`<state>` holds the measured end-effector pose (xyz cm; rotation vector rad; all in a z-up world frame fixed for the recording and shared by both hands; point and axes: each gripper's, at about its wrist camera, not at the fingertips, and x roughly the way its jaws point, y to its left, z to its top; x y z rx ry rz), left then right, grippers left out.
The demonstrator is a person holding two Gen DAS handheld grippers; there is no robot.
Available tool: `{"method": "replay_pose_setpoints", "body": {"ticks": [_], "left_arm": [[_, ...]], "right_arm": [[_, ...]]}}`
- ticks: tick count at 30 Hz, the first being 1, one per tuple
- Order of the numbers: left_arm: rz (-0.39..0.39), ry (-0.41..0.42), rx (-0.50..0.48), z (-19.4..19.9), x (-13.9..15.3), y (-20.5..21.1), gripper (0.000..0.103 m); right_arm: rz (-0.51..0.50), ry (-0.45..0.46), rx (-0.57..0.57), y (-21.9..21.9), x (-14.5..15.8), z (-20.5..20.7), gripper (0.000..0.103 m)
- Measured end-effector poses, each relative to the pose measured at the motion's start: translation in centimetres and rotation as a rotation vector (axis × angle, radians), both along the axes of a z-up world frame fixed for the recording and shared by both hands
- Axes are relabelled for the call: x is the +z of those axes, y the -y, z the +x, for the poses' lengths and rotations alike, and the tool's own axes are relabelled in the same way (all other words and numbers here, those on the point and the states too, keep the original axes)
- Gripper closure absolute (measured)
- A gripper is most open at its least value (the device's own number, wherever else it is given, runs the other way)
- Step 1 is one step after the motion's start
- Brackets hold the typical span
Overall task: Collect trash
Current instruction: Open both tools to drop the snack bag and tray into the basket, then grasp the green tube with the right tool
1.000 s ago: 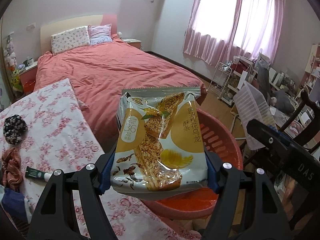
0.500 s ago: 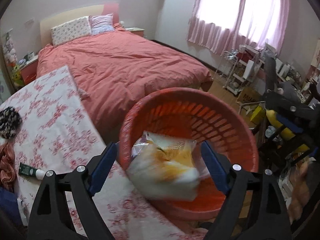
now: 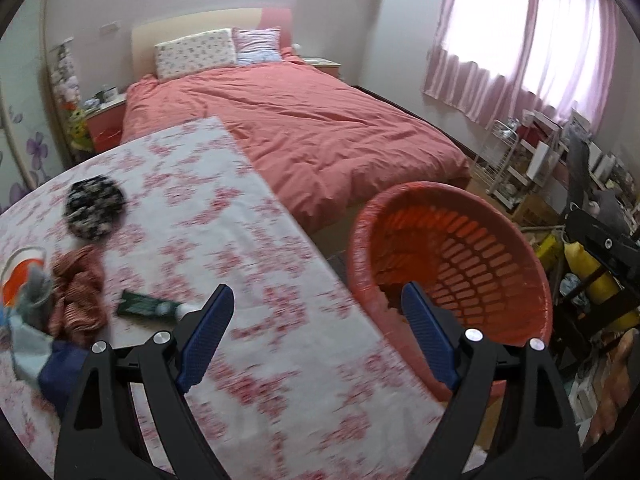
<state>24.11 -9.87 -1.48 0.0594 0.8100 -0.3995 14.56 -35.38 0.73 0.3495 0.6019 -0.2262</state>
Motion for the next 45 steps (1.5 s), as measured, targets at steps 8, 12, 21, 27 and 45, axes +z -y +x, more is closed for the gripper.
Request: {"method": "replay_pose_setpoints", "body": {"ticks": [8,12,21,27,45], "left_arm": [[-0.007,0.018,0.085,-0.8,0.9,-4.9,0.018],[-0.001,0.041,0.137,-1.3,1.6,-7.9,0.018],[-0.003,0.082,0.319,-2.7,2.8,-17.2,0.018],[-0.022,0.057,0.410,-3.0,2.3,-21.9,0.018],[-0.066,0.008,0.451,-3.8,0.9,-25.5,0.018]], "right_arm": [[-0.031,-0.021,0.101,-4.7,0.6,1.1,0.029],[-0.052,-0.044,0.169,-7.8,0.3,2.1,0.032],[-0.116,-0.132,0.379,-17.2,-2.6,6.1,0.047],[-0.145,-0.205,0.499,-22.7,-5.4,9.2,0.056],[-0.197,-0.284,0.602,-27.2,-7.2,11.0,0.070]]}}
